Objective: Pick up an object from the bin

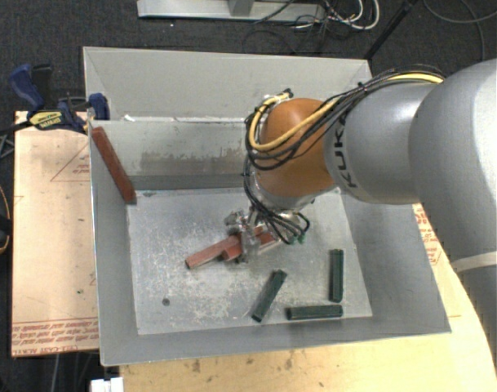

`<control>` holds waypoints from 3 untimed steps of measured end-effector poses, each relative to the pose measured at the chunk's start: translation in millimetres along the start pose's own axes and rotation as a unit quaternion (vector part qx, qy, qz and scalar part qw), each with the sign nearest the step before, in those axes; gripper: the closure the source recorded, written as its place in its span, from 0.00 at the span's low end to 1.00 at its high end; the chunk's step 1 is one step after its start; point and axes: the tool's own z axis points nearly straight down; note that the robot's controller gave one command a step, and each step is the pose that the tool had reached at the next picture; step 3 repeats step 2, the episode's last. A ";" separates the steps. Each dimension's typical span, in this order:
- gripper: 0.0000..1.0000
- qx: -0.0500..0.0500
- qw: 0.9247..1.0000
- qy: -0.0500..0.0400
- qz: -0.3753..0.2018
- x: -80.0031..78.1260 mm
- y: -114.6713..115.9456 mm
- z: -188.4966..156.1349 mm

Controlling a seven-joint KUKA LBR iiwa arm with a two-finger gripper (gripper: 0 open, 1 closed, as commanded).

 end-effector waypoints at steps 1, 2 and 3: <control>1.00 0.000 1.000 0.000 0.000 0.0 -0.1 0.0; 1.00 0.000 1.000 -0.001 -0.010 -52.9 9.9 -142.7; 1.00 0.000 1.000 -0.001 -0.010 -52.9 9.9 -142.7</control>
Offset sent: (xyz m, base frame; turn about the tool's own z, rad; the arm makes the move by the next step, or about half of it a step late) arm 0.0470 0.0240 0.1429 -0.0217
